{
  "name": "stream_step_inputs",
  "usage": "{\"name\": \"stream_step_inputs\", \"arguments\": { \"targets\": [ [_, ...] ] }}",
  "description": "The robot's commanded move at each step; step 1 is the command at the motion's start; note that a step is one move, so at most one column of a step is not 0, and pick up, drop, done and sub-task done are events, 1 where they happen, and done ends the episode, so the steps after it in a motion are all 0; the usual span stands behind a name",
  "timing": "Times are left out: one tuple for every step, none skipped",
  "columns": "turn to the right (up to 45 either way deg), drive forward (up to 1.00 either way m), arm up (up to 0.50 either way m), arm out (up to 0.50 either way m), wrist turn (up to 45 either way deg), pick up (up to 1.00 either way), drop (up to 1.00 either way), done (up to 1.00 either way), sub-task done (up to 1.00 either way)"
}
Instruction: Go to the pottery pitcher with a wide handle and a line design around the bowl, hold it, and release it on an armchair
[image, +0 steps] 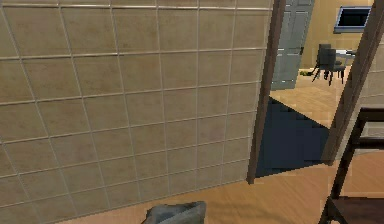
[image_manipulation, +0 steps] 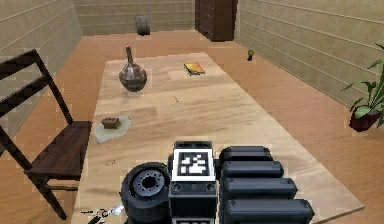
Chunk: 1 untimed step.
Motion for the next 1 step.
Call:
{"name": "stream_step_inputs", "arguments": {
  "targets": [
    [-45.0,0.0,0.0,0.0,0.0,0.0,0.0,0.0,0.0]
  ]
}}
